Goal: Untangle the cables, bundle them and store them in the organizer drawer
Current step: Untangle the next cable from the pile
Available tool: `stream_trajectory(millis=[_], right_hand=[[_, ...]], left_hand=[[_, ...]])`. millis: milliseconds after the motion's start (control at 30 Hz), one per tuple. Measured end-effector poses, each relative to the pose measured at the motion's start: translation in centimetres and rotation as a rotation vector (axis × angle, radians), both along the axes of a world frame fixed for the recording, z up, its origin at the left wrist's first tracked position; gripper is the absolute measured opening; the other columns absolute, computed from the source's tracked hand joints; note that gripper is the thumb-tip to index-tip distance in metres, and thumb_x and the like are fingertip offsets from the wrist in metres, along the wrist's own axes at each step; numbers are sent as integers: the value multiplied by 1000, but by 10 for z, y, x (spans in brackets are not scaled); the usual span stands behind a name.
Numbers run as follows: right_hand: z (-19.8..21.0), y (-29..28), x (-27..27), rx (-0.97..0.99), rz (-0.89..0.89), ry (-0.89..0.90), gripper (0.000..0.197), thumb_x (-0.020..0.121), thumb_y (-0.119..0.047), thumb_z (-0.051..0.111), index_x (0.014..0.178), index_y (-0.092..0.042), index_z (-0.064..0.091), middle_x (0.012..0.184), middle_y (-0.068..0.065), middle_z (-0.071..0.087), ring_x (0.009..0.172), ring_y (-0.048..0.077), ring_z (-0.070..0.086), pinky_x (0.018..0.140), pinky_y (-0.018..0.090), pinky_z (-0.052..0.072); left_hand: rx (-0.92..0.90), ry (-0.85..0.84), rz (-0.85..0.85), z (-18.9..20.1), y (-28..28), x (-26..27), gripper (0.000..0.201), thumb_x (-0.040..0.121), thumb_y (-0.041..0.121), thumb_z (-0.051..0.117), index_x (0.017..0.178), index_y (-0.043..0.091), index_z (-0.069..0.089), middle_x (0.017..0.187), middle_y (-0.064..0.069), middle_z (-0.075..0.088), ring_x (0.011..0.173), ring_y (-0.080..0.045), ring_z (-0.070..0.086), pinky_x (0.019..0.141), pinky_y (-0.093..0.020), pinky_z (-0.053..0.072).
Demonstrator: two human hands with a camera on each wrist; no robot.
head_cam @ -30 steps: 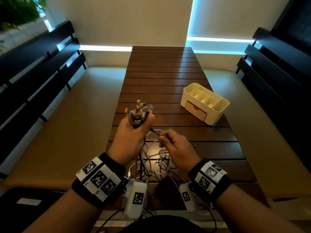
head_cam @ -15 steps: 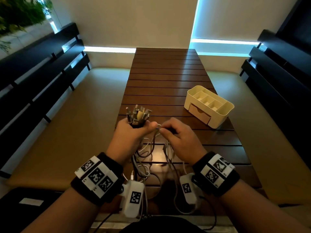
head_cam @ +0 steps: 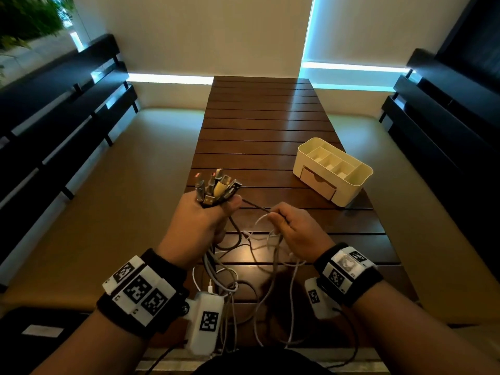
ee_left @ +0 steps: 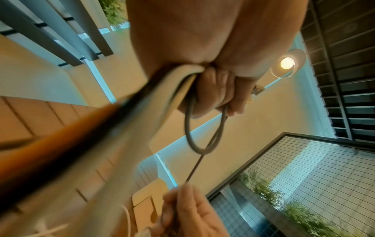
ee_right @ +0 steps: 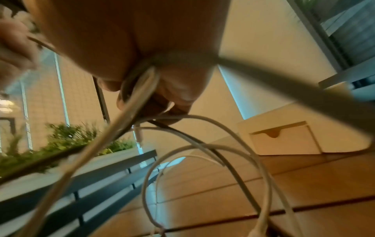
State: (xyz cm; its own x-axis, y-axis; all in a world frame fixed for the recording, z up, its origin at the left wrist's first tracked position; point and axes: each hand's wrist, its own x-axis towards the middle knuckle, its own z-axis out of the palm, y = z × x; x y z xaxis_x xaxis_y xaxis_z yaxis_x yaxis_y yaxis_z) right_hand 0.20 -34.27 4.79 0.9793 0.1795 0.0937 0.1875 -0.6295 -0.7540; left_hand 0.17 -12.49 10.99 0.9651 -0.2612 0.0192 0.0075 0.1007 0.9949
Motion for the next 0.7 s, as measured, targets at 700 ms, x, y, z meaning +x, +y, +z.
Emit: stream_trajectory(millis=[700], right_hand=[[-1, 0, 0, -39, 65, -348, 13, 92, -13, 64, 103, -15, 71, 94, -8, 52, 81, 7, 54, 70, 21, 50]], left_hand=[[384, -94, 69, 3, 4, 3, 16, 91, 24, 68, 75, 22, 65, 45, 14, 47, 40, 0, 38, 49, -24, 33]])
